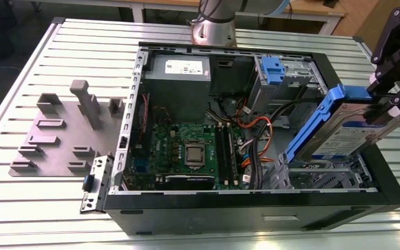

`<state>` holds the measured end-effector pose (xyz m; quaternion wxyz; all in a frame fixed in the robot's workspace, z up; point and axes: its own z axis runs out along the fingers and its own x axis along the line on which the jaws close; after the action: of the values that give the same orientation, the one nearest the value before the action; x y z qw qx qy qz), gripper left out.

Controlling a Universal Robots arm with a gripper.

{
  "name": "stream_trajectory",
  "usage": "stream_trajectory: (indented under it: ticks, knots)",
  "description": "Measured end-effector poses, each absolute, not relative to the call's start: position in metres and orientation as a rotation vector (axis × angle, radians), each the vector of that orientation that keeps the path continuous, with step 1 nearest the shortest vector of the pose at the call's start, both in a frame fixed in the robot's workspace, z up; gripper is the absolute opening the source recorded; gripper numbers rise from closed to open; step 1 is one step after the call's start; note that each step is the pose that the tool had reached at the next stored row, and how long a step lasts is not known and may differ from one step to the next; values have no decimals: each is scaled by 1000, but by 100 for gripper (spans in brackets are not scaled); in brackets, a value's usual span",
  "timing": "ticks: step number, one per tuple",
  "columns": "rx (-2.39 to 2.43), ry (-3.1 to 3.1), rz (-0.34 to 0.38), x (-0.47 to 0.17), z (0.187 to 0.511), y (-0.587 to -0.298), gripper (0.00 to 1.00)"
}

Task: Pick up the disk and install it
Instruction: 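Insert the disk into the insertion slot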

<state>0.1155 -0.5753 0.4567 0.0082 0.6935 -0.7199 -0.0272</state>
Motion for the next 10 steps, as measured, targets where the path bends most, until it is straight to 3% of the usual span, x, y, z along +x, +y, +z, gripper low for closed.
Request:
stream_trajectory:
  ticks: [10]
  knots:
    - [2167, -2250, -85, 116, 452, -574, 35]
